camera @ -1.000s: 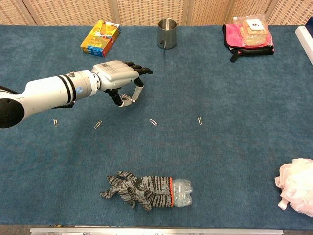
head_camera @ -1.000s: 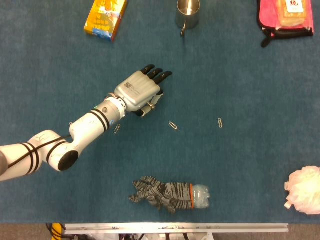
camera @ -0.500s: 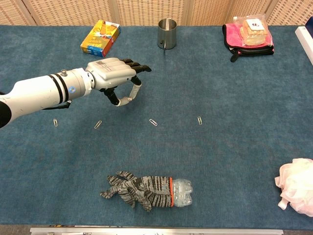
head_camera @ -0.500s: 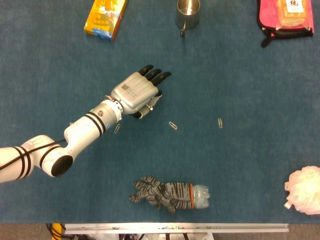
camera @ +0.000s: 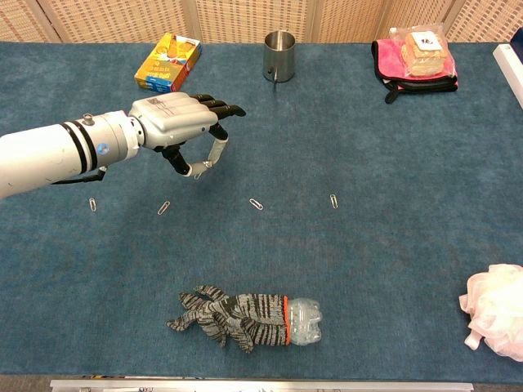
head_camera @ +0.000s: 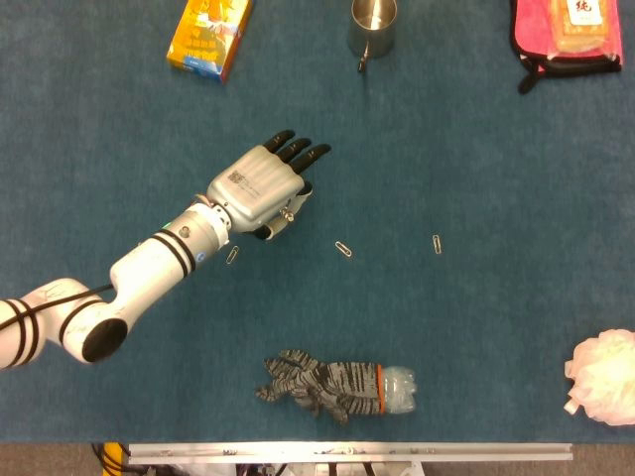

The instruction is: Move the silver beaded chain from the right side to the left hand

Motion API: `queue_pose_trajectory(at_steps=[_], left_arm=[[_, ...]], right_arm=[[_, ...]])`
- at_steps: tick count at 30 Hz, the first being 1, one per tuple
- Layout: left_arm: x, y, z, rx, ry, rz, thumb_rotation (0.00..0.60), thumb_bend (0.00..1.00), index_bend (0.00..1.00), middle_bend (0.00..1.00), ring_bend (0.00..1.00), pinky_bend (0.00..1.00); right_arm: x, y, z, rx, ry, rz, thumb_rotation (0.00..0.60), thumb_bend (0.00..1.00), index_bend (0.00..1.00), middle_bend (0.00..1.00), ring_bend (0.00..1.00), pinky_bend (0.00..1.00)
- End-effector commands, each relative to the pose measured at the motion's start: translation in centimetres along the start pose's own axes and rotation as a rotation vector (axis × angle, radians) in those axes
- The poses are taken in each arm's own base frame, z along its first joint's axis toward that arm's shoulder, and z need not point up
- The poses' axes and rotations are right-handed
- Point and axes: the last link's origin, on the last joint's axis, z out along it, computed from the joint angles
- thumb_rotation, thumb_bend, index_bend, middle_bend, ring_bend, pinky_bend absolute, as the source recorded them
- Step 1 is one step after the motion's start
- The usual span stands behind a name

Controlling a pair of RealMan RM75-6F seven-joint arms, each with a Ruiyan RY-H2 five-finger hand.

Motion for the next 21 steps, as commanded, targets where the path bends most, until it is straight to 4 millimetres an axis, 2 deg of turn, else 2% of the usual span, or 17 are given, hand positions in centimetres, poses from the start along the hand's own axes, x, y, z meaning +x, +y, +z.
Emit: queue_pose_trajectory(at_steps=[1, 12, 21], left_arm=[[0.1, -0.2, -0.7, 0.008, -0.001, 0.002, 0.6, 0.38, 0.54, 0.0, 0.0, 0.04], [0.4, -0.3, -3.2, 0.038, 0.0, 0.008, 0.6, 0.38, 0.54, 0.0, 0.0, 0.04], [-0.2, -0.3, -5.1, 0.078, -0.018, 0.011, 0.6, 0.38, 0.54, 0.0, 0.0, 0.04]], right_arm=[[0.1, -0.2, 0.0, 0.006, 0.005, -0.001, 0.6, 0.0, 0.16, 0.05, 0.0, 0.0], [0.9, -1.3, -0.3, 0.04, 0.023, -0.006, 0.6, 0.0, 0.16, 0.05, 0.0, 0.0], [1.0, -2.1, -0.8, 0.07, 0.022, -0.007, 0.6, 0.0, 0.16, 0.05, 0.0, 0.0]])
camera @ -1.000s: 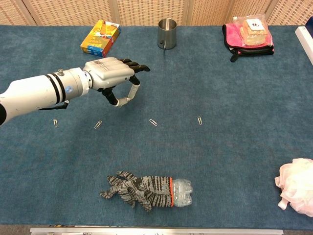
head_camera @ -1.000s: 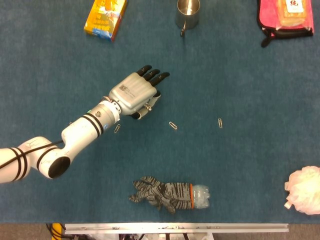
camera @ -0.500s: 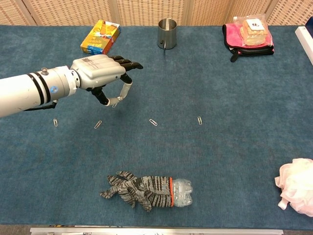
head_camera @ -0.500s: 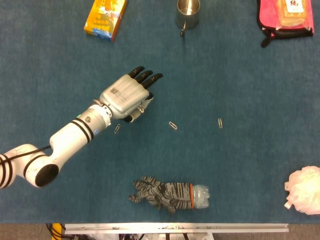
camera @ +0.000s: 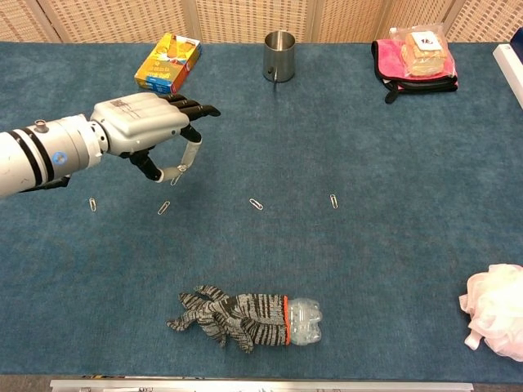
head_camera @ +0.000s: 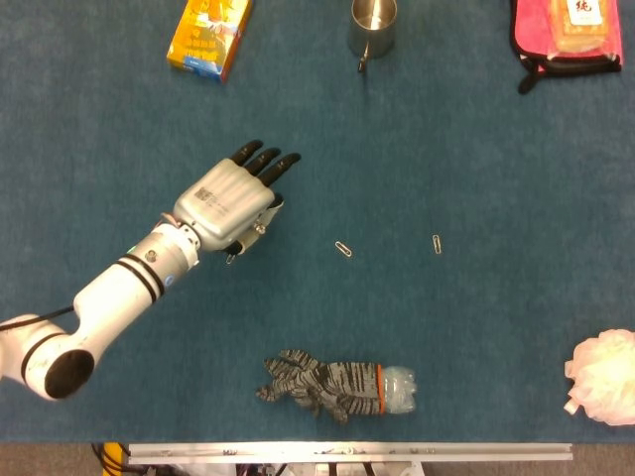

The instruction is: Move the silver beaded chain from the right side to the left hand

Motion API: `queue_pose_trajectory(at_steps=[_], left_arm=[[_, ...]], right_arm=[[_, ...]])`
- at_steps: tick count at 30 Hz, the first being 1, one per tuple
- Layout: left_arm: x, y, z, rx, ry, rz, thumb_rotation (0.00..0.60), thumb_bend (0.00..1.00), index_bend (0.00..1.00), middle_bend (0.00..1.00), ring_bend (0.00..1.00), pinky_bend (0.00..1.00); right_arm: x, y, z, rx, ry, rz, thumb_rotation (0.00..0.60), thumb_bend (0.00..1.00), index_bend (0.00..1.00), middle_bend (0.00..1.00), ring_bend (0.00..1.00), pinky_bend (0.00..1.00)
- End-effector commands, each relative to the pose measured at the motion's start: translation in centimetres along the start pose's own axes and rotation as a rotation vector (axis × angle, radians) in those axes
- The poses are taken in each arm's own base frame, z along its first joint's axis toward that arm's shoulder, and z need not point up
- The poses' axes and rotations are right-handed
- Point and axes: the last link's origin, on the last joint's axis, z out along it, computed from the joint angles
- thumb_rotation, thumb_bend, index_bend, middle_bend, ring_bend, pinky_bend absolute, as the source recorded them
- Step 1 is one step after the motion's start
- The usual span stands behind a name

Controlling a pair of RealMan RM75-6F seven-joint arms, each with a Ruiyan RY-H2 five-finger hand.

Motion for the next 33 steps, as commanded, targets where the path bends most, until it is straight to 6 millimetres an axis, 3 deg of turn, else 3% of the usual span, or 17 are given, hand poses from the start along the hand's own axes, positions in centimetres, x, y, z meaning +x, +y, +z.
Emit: queue_pose_trajectory(at_steps=[1, 17, 33], left_arm=[[-0.4, -0.1, -0.6, 0.018, -0.01, -0.004, 0.6, 0.38, 0.54, 0.0, 0.0, 0.04], [-3.0, -0.3, -2.5, 0.056, -0.067, -0.034, 0.6, 0.38, 0.54, 0.0, 0.0, 0.04], [-4.1, 0.0, -2.6, 0.048, -0.087, -0.061, 0.6, 0.38, 0.54, 0.0, 0.0, 0.04]], right_arm=[[0.0, -0.2, -0.1, 0.005, -0.001, -0.001, 0.6, 0.0, 0.16, 0.05, 0.0, 0.0], [-0.1, -0.5, -0.4, 0.013, -0.013, -0.001, 0.6, 0.0, 0.16, 0.05, 0.0, 0.0], [-0.5, -0.4, -0.4, 0.008, -0.025, 0.004, 0.6, 0.0, 0.16, 0.05, 0.0, 0.0]])
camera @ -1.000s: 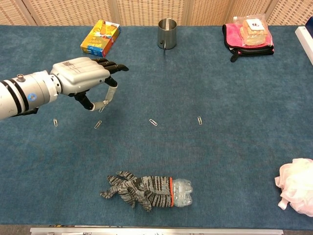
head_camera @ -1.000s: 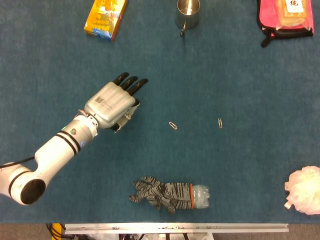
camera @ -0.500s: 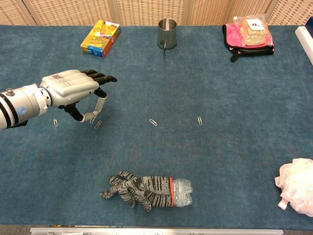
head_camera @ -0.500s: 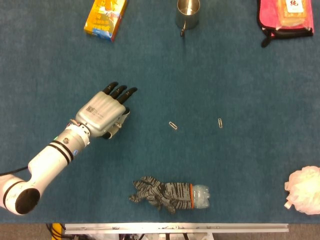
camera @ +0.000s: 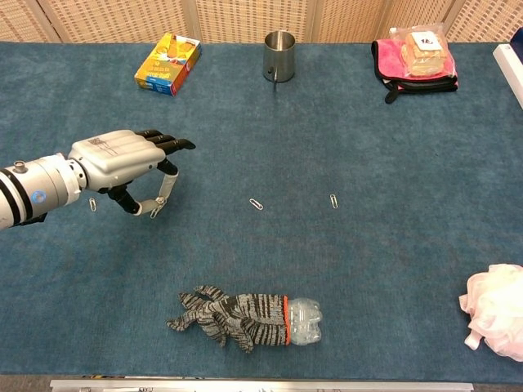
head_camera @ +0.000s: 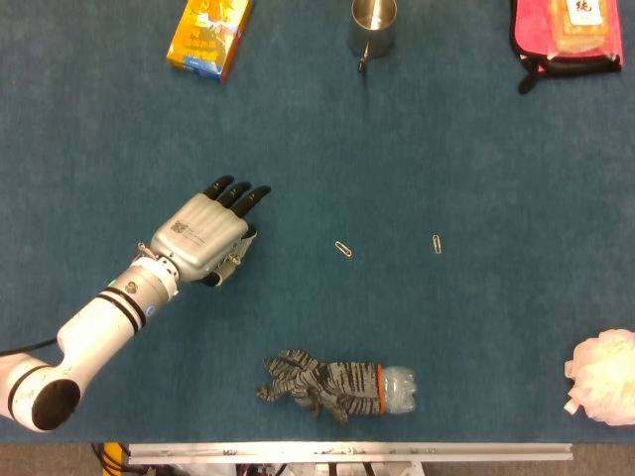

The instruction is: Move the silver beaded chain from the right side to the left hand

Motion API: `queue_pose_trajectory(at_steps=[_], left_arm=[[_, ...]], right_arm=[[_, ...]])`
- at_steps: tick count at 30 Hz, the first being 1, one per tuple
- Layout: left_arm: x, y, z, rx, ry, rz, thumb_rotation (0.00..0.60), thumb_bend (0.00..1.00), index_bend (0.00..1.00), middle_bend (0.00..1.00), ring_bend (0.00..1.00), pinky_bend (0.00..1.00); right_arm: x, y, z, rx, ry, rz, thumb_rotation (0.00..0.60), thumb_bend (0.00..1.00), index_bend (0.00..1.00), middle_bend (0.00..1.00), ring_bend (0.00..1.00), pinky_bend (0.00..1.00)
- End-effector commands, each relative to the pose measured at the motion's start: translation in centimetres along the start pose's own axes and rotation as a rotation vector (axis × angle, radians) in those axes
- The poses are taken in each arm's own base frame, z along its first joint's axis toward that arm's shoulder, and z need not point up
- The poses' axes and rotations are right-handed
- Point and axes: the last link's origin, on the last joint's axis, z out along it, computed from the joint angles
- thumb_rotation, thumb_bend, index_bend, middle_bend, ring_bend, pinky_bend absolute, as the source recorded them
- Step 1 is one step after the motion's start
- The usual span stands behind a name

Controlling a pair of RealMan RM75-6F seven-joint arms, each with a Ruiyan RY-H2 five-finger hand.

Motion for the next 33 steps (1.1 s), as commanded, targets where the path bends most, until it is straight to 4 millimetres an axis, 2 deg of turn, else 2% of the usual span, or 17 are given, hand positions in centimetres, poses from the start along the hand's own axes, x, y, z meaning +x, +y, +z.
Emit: queue_pose_trajectory(at_steps=[1, 9, 18, 30, 33], left_arm=[[0.0, 0.0, 0.0, 0.001, 0.0, -0.001, 0.6, 0.38, 0.54, 0.0, 0.0, 0.04], [0.4, -0.7, -0.2, 0.026, 0.016, 0.0, 0.6, 0.38, 0.54, 0.0, 0.0, 0.04], [1.5, -3.0, -1.1, 0.106, 0.038, 0.0, 0.6, 0.39, 0.54, 0.0, 0.0, 0.04], [2.4, -7.9, -2.2, 0.276, 0.064, 0.005, 0.6, 0.39, 0.54, 0.0, 0.0, 0.04], [2.9, -9.4, -2.3, 0.335, 0.089, 0.038, 0.6, 0.39, 0.49, 0.0, 0.0, 0.04]], right_arm=[[0.0, 0.0, 0.0, -0.001, -0.001, 0.001, 0.6, 0.0, 0.16, 0.05, 0.0, 0.0], [0.0, 0.1, -0.1, -0.002, 0.001, 0.005, 0.6, 0.0, 0.16, 0.05, 0.0, 0.0], [0.0, -0.1, 0.0, 0.007, 0.004, 0.011, 0.6, 0.0, 0.16, 0.05, 0.0, 0.0], [-0.1, -0.6, 0.2, 0.018, -0.001, 0.016, 0.6, 0.0, 0.16, 0.05, 0.0, 0.0], [-0.1, -0.6, 0.1, 0.017, -0.002, 0.016, 0.6, 0.0, 0.16, 0.05, 0.0, 0.0]])
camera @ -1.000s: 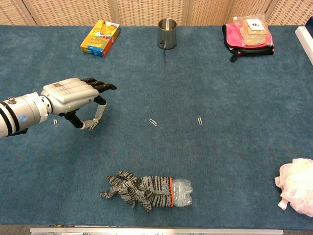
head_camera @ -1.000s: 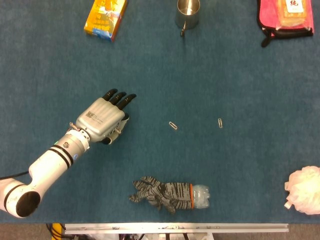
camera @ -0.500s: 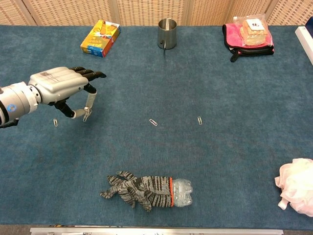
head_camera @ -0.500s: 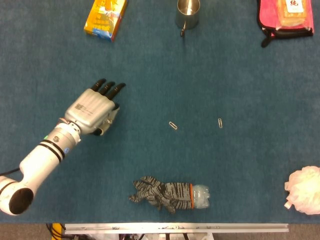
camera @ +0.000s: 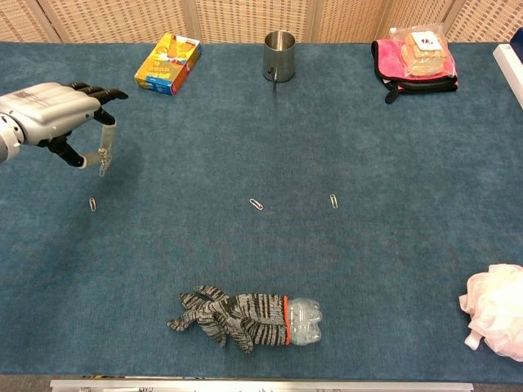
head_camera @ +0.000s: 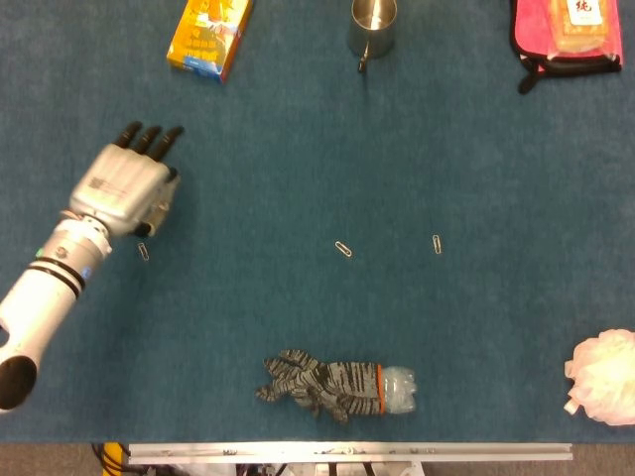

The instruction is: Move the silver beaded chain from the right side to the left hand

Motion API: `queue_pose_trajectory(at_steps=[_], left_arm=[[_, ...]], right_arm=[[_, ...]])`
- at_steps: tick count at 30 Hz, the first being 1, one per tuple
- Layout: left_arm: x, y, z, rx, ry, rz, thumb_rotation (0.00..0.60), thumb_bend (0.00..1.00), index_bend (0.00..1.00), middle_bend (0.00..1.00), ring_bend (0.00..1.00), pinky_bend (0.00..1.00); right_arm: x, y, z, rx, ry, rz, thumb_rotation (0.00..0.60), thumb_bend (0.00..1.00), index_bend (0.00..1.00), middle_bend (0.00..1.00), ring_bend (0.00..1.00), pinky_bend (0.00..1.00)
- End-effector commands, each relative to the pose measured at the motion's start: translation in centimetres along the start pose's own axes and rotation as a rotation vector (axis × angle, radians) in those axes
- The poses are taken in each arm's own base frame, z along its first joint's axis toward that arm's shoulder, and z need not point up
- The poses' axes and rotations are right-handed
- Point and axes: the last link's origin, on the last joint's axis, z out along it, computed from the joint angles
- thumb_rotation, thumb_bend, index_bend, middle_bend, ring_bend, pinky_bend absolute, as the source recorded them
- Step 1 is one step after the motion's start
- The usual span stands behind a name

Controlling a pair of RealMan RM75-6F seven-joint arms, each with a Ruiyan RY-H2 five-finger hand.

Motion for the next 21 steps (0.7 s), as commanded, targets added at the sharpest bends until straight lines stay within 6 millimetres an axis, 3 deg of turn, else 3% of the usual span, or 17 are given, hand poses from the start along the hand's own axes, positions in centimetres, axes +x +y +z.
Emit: queue_pose_trajectory(at_steps=[1, 3, 5, 8, 15, 21], left_arm=[[0.5, -1.6, 0.4, 0.07, 0.029, 0.045, 0.6, 0.39, 0.43, 0.0, 0.0, 0.04], [0.6, -2.3, 0.5, 0.117, 0.031, 0.075, 0.6, 0.38, 0.28, 0.0, 0.0, 0.04], [0.6, -2.8, 0.4, 0.161, 0.019, 0.088, 0.6, 0.28, 0.1, 0.0, 0.0, 0.04], [0.7, -3.0, 0.1, 0.202, 0.007, 0.093, 0.6, 0.13, 0.01, 0.0, 0.0, 0.04], [1.3, -3.6, -2.1, 0.249, 0.051, 0.026, 0.6, 0.1, 0.01, 0.0, 0.0, 0.04], [1.4, -5.0, -6.5, 0.299, 0.143, -0.056, 0.6, 0.1, 0.16, 0.01, 0.0, 0.04]], right_arm=[[0.0, 0.0, 0.0, -0.001, -0.001, 0.0, 0.6, 0.0, 0.16, 0.05, 0.0, 0.0], [0.0, 0.0, -0.1, -0.003, 0.0, -0.001, 0.6, 0.0, 0.16, 0.05, 0.0, 0.0], [0.1, 0.1, -0.1, -0.006, 0.002, -0.002, 0.6, 0.0, 0.16, 0.05, 0.0, 0.0], [0.2, 0.2, -0.2, -0.009, 0.003, -0.001, 0.6, 0.0, 0.16, 0.05, 0.0, 0.0], [0.3, 0.6, -0.5, -0.018, 0.005, 0.002, 0.6, 0.0, 0.16, 0.05, 0.0, 0.0], [0.5, 1.0, -1.1, -0.025, 0.002, 0.004, 0.6, 0.0, 0.16, 0.05, 0.0, 0.0]])
